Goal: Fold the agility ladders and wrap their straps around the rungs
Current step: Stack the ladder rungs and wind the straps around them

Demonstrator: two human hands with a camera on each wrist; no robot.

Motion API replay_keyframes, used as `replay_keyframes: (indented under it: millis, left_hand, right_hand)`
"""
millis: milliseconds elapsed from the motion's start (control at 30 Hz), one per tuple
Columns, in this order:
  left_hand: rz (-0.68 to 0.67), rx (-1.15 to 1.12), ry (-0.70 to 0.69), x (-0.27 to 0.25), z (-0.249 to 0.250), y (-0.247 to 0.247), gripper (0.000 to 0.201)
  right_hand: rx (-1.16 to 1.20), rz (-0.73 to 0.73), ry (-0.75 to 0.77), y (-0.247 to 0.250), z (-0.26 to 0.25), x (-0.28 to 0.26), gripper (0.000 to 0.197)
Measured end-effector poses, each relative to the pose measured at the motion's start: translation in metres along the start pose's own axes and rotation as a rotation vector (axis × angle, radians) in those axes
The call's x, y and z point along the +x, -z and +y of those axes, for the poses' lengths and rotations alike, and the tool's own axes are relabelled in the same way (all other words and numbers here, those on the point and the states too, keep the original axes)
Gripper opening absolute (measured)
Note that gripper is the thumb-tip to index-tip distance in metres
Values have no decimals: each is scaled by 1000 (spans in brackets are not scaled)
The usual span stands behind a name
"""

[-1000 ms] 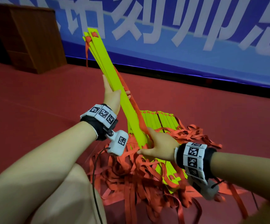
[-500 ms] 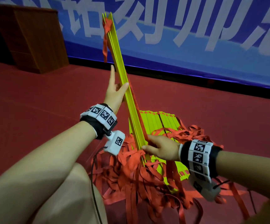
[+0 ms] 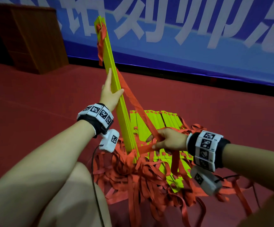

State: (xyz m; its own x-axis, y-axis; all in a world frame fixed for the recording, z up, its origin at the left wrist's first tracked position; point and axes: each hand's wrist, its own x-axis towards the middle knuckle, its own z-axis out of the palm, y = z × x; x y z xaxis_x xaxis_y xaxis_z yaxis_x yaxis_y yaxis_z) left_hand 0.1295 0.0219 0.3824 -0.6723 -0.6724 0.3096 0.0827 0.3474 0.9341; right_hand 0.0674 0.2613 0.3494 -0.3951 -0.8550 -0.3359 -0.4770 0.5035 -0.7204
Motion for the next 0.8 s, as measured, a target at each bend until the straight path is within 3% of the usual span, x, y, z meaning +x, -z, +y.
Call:
replay_keyframes:
  millis: [267, 367, 433, 633, 733, 800]
  left_hand:
    - [177, 59, 47, -1, 7, 6, 78]
    - [184, 8, 46, 2, 12, 3, 60]
    - [186, 1, 32, 3, 13, 1, 59]
    - [147, -17, 0, 0, 6, 3, 88]
    - [150, -60, 0, 1, 9, -2, 86]
    - [180, -156, 27, 0, 16, -6, 83]
  right_hand:
    - [-144, 190, 6, 3, 9, 8, 21]
    - [-142, 238, -1, 0, 8, 9, 44]
    - [-85, 247, 0, -3, 6, 8, 52]
    - [-91, 235, 7, -2, 8, 6, 30]
    - [-48, 208, 55, -2, 6, 4, 16]
    - [-2, 175, 56, -6, 5, 2, 20]
